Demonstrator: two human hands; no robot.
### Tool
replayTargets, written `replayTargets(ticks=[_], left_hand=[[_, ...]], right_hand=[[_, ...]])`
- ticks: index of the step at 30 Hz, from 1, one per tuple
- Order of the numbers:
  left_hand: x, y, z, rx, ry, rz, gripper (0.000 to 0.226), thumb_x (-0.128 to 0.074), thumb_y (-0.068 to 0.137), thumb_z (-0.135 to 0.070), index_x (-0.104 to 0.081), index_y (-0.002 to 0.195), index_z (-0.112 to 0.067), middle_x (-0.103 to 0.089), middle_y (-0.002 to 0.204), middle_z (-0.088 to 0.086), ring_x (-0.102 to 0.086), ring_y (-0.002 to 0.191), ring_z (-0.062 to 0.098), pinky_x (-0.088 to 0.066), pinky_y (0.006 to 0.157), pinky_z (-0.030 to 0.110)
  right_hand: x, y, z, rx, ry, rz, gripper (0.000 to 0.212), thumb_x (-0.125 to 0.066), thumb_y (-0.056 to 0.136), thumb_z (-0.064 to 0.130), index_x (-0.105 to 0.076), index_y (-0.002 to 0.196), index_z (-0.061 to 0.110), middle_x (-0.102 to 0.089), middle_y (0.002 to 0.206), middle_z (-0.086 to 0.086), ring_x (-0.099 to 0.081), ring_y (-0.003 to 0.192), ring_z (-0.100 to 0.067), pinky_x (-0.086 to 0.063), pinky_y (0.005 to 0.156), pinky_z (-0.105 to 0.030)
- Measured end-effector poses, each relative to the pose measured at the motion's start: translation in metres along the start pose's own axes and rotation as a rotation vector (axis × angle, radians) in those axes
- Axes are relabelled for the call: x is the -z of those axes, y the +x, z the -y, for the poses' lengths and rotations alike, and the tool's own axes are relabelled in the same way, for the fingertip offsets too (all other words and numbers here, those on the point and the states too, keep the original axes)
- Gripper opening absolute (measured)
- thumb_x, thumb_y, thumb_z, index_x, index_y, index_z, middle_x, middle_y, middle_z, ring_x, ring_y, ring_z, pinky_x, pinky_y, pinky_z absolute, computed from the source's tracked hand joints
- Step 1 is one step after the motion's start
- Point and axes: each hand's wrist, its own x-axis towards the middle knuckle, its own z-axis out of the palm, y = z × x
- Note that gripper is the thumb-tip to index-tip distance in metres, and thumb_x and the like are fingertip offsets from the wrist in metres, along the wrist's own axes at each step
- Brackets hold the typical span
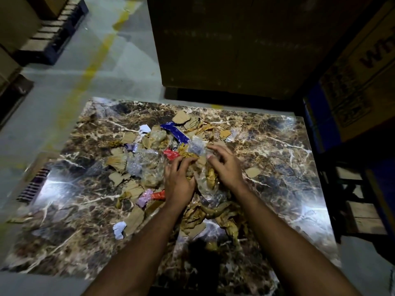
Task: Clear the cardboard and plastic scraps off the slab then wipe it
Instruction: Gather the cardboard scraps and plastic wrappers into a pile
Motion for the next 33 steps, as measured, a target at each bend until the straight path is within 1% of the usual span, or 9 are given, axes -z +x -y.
replayTargets(ticks=[6, 11, 15, 18, 20, 25, 29, 31, 33], left_hand=[[-0.003, 0.002, 0.01, -0.046, -0.105, -0.006, 0.045, -0.045, 0.095, -0.032, -0.044, 0.14, -0.039, -0.044, 0.145, -0.012, -0.036, 0.133, 0.019, -0.038, 0.107, 0.047], [0.003, 0.016, 0.034, 0.036, -0.479, 0.143, 0.054, -0.036, 0.088, -0.058, -0.048, 0.139, -0.045, -0.044, 0.148, -0.013, -0.036, 0.138, 0.011, -0.027, 0.118, 0.052], [0.002, -0.001, 0.02, -0.076, -0.293, 0.073, 0.054, -0.009, 0.095, -0.071, -0.018, 0.148, -0.062, -0.014, 0.164, -0.023, -0.013, 0.151, 0.012, -0.003, 0.124, 0.048], [0.006, -0.008, 0.016, -0.149, 0.018, 0.06, 0.061, -0.007, 0.084, -0.086, -0.016, 0.143, -0.069, -0.001, 0.166, -0.018, -0.006, 0.147, 0.022, -0.013, 0.113, 0.047], [0.006, -0.006, 0.017, -0.149, 0.104, 0.105, 0.06, -0.03, 0.084, -0.085, -0.026, 0.142, -0.068, 0.002, 0.166, -0.015, -0.008, 0.147, 0.033, -0.023, 0.112, 0.057], [0.012, 0.001, 0.01, -0.095, 0.177, 0.203, 0.055, -0.051, 0.086, -0.075, -0.036, 0.138, -0.065, -0.001, 0.166, -0.012, -0.009, 0.149, 0.044, -0.026, 0.112, 0.067], [0.015, 0.0, 0.008, -0.08, 0.131, 0.228, 0.052, -0.057, 0.088, -0.068, -0.039, 0.137, -0.066, -0.005, 0.167, -0.006, -0.009, 0.149, 0.043, -0.022, 0.113, 0.067], [0.015, -0.001, 0.009, -0.072, 0.126, 0.225, 0.052, -0.058, 0.088, -0.067, -0.039, 0.136, -0.067, -0.007, 0.167, -0.006, -0.009, 0.15, 0.043, -0.022, 0.115, 0.067], [0.014, -0.002, 0.008, -0.075, 0.128, 0.208, 0.053, -0.061, 0.088, -0.063, -0.039, 0.136, -0.066, -0.007, 0.167, -0.004, -0.009, 0.15, 0.043, -0.021, 0.115, 0.068]], right_hand=[[-0.047, -0.022, 0.019, 0.129, -0.489, -0.077, 0.039, -0.05, 0.101, 0.043, -0.057, 0.138, 0.032, -0.05, 0.148, 0.003, -0.045, 0.134, -0.017, -0.022, 0.117, -0.049], [-0.074, -0.037, 0.015, 0.222, -0.611, -0.116, 0.049, -0.031, 0.105, 0.045, -0.045, 0.149, 0.028, -0.049, 0.152, -0.003, -0.042, 0.142, -0.024, -0.029, 0.117, -0.05], [-0.071, -0.035, 0.02, 0.139, -0.406, -0.012, 0.06, -0.013, 0.103, 0.057, -0.003, 0.16, 0.039, -0.042, 0.158, 0.0, -0.039, 0.145, -0.021, -0.021, 0.122, -0.048], [-0.055, -0.026, 0.03, -0.107, 0.101, 0.058, 0.066, -0.016, 0.093, 0.075, 0.02, 0.147, 0.061, -0.026, 0.165, 0.006, -0.038, 0.145, -0.025, -0.027, 0.117, -0.059], [-0.046, -0.023, 0.035, -0.18, 0.44, 0.066, 0.071, -0.024, 0.091, 0.076, 0.016, 0.147, 0.063, -0.012, 0.169, 0.008, -0.038, 0.142, -0.017, -0.028, 0.111, -0.064], [-0.017, -0.018, 0.036, -0.227, 0.661, -0.037, 0.066, -0.023, 0.1, 0.064, 0.009, 0.156, 0.048, -0.014, 0.168, 0.004, -0.043, 0.142, -0.024, -0.025, 0.117, -0.061], [0.032, -0.053, 0.01, -0.231, 0.405, -0.434, 0.039, -0.035, 0.107, 0.044, -0.05, 0.142, 0.035, -0.06, 0.135, 0.011, -0.059, 0.123, -0.021, -0.047, 0.104, -0.053], [0.052, -0.095, -0.023, -0.279, 0.244, -0.632, 0.032, -0.039, 0.107, 0.035, -0.06, 0.132, 0.03, -0.063, 0.12, 0.014, -0.063, 0.111, -0.02, -0.055, 0.093, -0.05], [0.06, -0.134, -0.063, -0.333, 0.042, -0.698, 0.041, -0.038, 0.104, 0.045, -0.056, 0.138, 0.03, -0.06, 0.133, 0.008, -0.059, 0.12, -0.022, -0.05, 0.097, -0.045]])
